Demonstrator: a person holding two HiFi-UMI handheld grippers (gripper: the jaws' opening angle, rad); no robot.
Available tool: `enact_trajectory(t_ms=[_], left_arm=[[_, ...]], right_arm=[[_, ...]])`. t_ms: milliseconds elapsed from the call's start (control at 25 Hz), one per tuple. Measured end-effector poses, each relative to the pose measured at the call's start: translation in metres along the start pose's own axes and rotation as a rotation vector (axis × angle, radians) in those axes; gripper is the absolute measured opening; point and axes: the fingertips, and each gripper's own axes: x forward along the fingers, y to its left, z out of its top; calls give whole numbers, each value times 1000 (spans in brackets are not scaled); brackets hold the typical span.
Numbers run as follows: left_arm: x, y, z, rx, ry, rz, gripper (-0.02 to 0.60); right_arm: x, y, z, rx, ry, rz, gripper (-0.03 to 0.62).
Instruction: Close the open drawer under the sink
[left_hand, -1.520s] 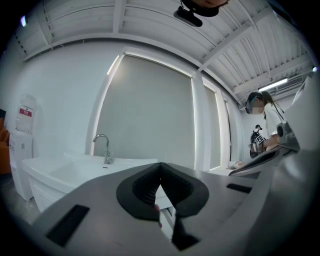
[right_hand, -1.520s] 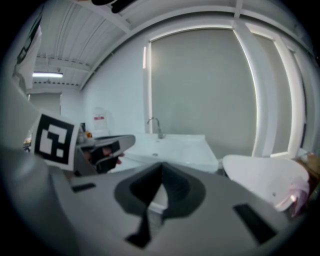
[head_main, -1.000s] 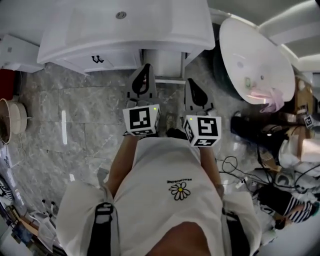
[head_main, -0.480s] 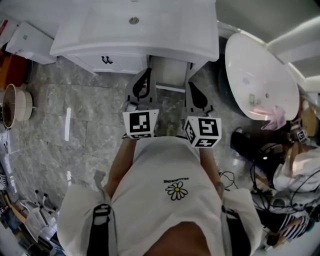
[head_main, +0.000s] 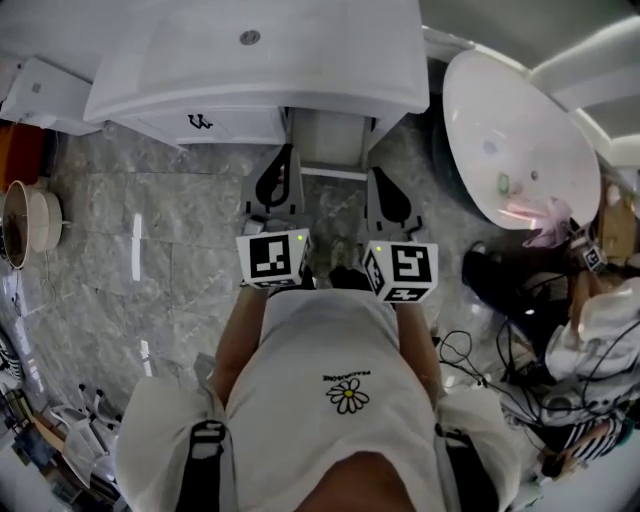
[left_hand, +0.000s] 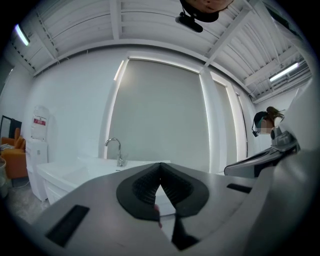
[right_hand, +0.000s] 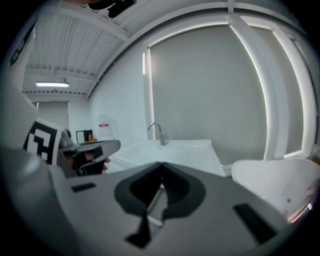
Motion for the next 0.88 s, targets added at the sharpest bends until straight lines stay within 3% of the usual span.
enact_trajectory(t_ms=[280, 440, 600, 800, 880], left_arm=[[20, 21, -64, 18, 62, 14, 21], [44, 35, -114, 35, 84, 33, 21], [56, 35, -174, 51, 98, 32, 22], [53, 27, -249, -16, 117, 50, 21], [48, 22, -271, -6, 133, 31, 21]], right_arm=[[30, -21, -38, 79, 16, 3, 29], [67, -31, -72, 65, -26, -3, 29], [94, -27, -122, 53, -32, 20, 29], [108, -24, -185, 16, -8, 15, 29], [109, -24, -208, 13, -1, 3, 29]])
